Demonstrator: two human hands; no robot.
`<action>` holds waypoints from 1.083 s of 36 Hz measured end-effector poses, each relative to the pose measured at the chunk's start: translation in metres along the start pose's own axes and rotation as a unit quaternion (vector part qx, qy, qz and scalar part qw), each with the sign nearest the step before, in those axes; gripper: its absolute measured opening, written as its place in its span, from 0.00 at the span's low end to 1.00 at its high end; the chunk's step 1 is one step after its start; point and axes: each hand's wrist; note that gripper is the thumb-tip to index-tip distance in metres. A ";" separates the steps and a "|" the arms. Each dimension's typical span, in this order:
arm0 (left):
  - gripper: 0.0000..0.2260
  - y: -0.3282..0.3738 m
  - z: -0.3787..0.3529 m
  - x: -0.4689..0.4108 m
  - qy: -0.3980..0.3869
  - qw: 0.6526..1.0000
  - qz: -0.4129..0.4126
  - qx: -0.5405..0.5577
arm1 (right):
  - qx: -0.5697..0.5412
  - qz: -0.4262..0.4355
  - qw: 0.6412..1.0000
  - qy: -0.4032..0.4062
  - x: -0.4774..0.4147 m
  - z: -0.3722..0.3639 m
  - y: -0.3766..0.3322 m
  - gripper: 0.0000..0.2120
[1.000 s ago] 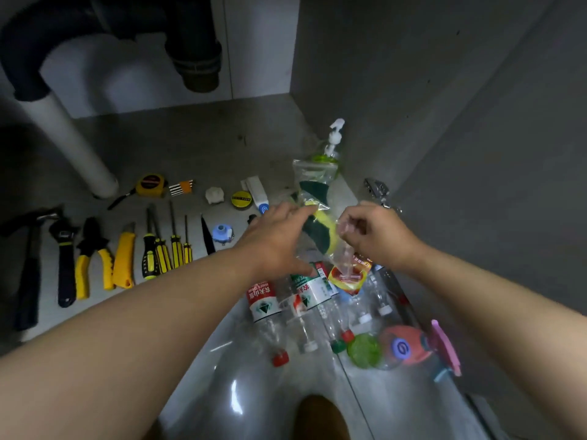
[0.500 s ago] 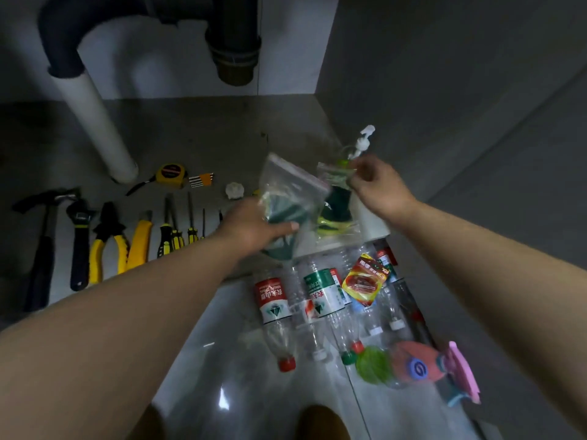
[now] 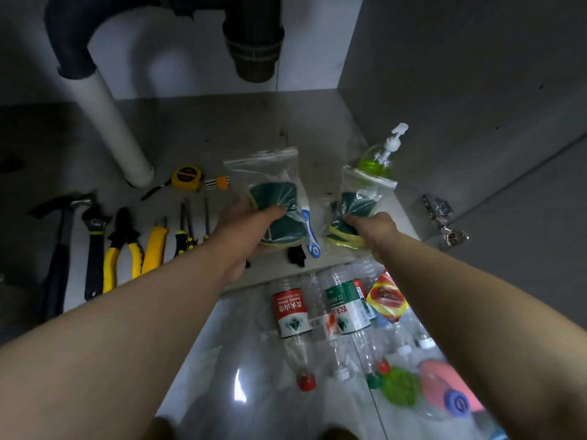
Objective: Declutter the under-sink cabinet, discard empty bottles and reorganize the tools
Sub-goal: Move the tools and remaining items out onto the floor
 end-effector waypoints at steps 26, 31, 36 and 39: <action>0.32 0.053 -0.090 0.205 -0.227 0.972 0.050 0.008 | -0.290 0.173 0.883 -0.325 0.245 0.130 0.020 0.22; 0.28 0.064 -0.090 0.249 -0.231 0.972 0.019 0.028 | -0.335 0.183 0.887 -0.258 0.290 0.148 0.024 0.26; 0.23 0.072 -0.093 0.284 -0.262 0.965 0.000 -0.024 | -0.302 0.228 0.907 -0.184 0.323 0.160 0.028 0.19; 0.19 0.074 -0.097 0.301 -0.280 0.959 -0.014 -0.044 | -0.294 0.244 0.906 -0.181 0.343 0.165 0.031 0.13</action>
Point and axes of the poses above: each hand's wrist, its own x-axis away from the middle knuckle, its own z-axis out of the back of the hand, y = z × x, and after that the axes turned 10 degrees about x, right-handed
